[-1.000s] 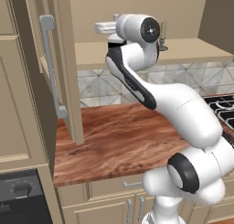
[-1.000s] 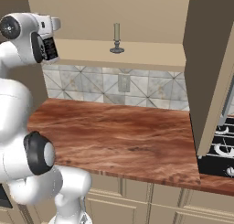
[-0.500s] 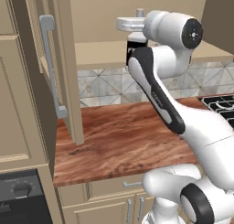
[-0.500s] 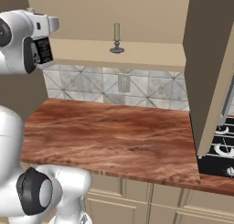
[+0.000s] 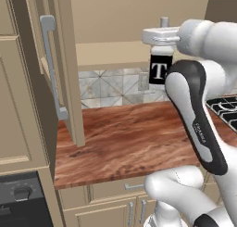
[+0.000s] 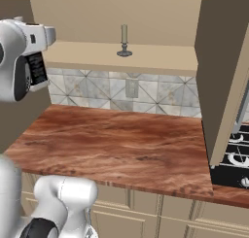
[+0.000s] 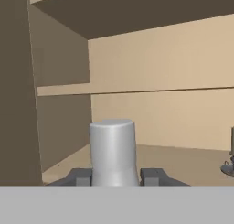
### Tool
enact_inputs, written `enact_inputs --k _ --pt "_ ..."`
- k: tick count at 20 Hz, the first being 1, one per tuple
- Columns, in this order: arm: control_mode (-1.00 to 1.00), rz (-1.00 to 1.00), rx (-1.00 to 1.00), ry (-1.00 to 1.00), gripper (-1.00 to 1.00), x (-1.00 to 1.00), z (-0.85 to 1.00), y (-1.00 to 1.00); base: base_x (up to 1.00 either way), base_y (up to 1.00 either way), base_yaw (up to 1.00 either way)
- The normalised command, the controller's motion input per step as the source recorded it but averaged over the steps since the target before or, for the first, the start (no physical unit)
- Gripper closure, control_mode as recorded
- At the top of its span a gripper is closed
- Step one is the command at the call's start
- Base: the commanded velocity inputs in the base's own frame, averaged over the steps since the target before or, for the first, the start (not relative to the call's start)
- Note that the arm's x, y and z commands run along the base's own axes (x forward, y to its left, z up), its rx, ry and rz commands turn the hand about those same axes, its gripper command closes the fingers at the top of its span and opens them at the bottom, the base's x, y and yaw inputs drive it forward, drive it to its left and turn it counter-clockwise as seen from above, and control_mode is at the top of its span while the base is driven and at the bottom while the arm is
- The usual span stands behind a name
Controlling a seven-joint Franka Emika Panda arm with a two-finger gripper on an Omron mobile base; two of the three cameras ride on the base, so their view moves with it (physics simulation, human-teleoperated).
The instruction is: Get the candle and the liquor from the cabinet and move them to the dining counter.
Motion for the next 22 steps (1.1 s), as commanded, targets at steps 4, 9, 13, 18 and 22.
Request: enact_inputs --k 4,9,13,18,22 --pt "-1.0 0.12 -0.12 0.06 1.0 -1.0 -0.27 -0.01 0.0 0.0 0.0" --pt "-1.0 0.11 -0.09 0.02 1.0 -0.98 -0.39 -0.12 0.0 0.0 0.0" --pt "-1.0 0.06 -0.01 0.01 1.0 -0.66 -0.3 -0.07 0.0 0.0 0.0" --pt "-1.0 -0.04 0.0 0.01 1.0 -0.09 -0.07 0.0 0.0 0.0 0.0" --pt "-1.0 0.0 -0.02 0.0 1.0 0.0 -0.01 0.0 0.0 0.0 0.0"
